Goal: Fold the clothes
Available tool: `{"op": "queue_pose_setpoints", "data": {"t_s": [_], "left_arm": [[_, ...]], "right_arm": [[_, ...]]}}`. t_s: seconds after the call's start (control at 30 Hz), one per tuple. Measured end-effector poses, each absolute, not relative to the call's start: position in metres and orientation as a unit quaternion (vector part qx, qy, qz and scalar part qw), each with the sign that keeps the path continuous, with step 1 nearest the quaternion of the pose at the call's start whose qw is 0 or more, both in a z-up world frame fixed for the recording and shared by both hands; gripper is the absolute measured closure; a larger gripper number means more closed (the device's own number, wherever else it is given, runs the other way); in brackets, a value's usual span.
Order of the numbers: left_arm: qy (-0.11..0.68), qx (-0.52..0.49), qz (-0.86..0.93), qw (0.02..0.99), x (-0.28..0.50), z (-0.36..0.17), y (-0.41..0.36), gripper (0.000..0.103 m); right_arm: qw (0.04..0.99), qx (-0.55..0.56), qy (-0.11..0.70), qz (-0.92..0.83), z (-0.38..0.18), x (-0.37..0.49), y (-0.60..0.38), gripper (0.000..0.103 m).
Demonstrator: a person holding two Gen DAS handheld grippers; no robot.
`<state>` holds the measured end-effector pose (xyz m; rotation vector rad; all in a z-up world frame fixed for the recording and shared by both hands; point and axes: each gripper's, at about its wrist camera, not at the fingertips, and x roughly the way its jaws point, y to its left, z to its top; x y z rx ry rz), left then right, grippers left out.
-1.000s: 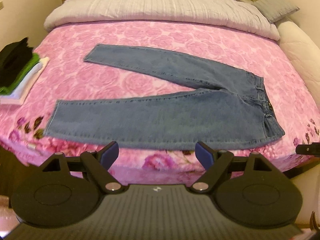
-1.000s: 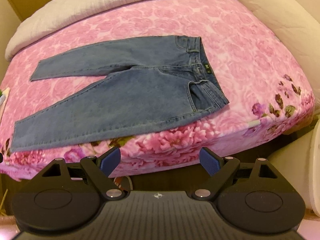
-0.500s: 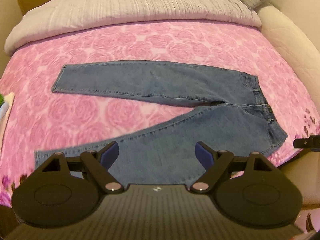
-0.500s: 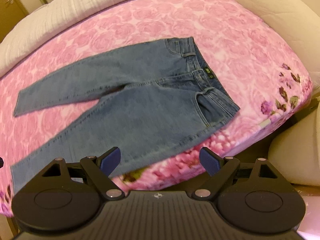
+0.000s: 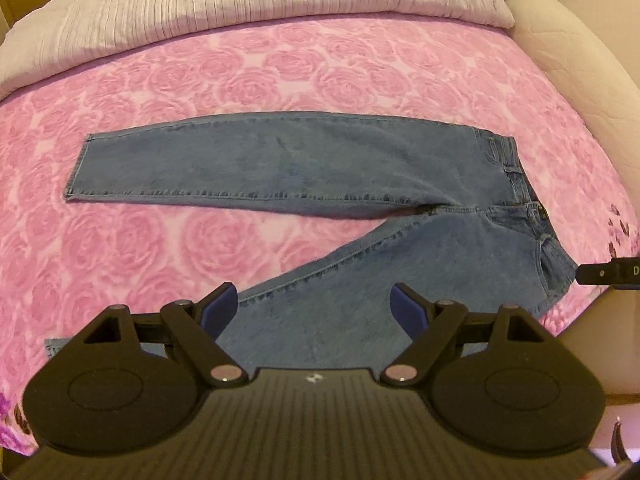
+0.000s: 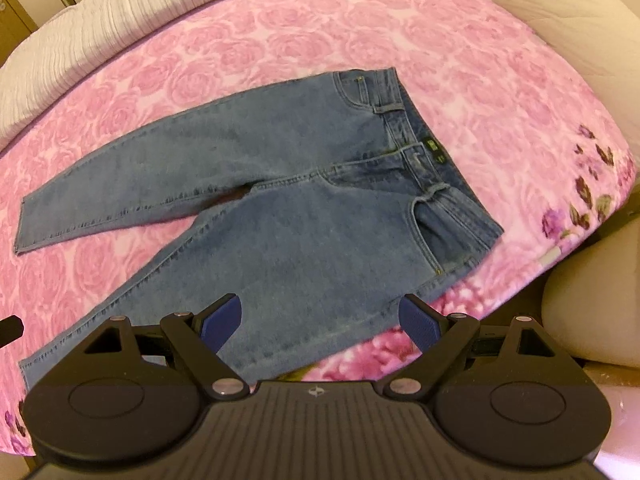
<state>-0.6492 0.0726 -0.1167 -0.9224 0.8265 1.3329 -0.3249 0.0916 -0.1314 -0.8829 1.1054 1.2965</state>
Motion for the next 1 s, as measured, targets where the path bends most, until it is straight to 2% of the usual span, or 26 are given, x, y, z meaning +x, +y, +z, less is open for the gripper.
{"op": "queue_pose_setpoints", "data": {"t_s": [0.37,0.6,0.8,1.0], "left_arm": [[0.337,-0.412,0.591,0.606,-0.619,-0.145,0.135,0.024],[0.335,-0.428,0.568,0.618,-0.596,-0.183,0.181,0.030],[0.351,-0.413,0.538,0.645,-0.590,-0.214,0.236,0.032],[0.367,-0.403,0.504,0.670,-0.588,-0.254,0.290,0.032]], "right_arm": [[0.514,-0.390,0.458,0.611,-0.163,-0.300,0.188,0.015],[0.475,-0.415,0.440,0.640,-0.202,-0.280,0.245,0.031],[0.454,-0.425,0.441,0.647,-0.238,-0.264,0.293,0.045],[0.449,-0.439,0.433,0.646,-0.277,-0.263,0.337,0.046]]}}
